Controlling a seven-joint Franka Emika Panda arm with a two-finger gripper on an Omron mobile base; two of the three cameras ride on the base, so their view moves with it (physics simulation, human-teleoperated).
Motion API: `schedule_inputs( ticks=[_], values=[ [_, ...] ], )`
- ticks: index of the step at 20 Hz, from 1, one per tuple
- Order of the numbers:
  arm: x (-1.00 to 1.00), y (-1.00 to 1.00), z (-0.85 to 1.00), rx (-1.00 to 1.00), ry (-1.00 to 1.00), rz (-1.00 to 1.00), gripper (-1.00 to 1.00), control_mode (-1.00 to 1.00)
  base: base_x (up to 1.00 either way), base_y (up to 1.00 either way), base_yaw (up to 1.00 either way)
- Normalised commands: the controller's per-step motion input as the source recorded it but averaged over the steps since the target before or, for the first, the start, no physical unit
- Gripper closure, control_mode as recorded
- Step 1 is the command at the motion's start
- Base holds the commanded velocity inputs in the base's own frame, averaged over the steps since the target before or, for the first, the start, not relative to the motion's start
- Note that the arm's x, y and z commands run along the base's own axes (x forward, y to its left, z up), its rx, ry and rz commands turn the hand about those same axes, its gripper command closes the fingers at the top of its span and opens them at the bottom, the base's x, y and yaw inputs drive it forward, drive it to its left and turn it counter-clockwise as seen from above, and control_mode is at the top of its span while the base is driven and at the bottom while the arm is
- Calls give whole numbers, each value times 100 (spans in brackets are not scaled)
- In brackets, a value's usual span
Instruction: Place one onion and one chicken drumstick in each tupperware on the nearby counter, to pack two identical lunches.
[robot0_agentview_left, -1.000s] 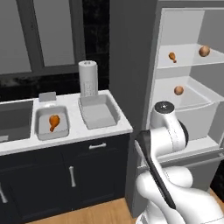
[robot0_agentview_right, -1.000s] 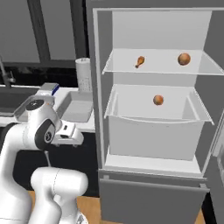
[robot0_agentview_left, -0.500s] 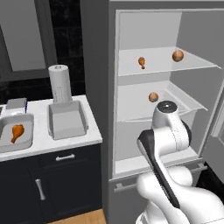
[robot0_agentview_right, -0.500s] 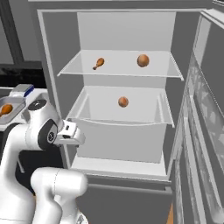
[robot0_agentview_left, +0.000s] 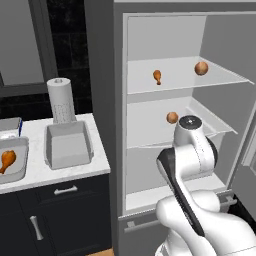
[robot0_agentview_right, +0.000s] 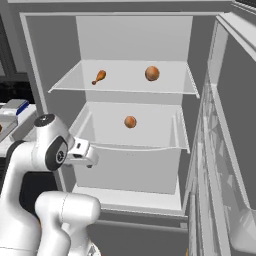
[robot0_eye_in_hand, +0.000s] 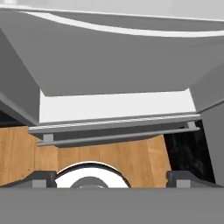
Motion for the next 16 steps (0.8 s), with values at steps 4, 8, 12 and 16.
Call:
schedule_inputs(
  ticks=[4,8,12,16],
  values=[
    [65,6,75,0,-6,0,-100,-100,0,0,0],
    [48,0,99,1,-27,2,-100,-100,0,0,0],
    [19,0,84,4,-27,4,-100,-100,0,0,0],
    [7,1,74,19,-14,2,-100,-100,0,0,0]
  ],
)
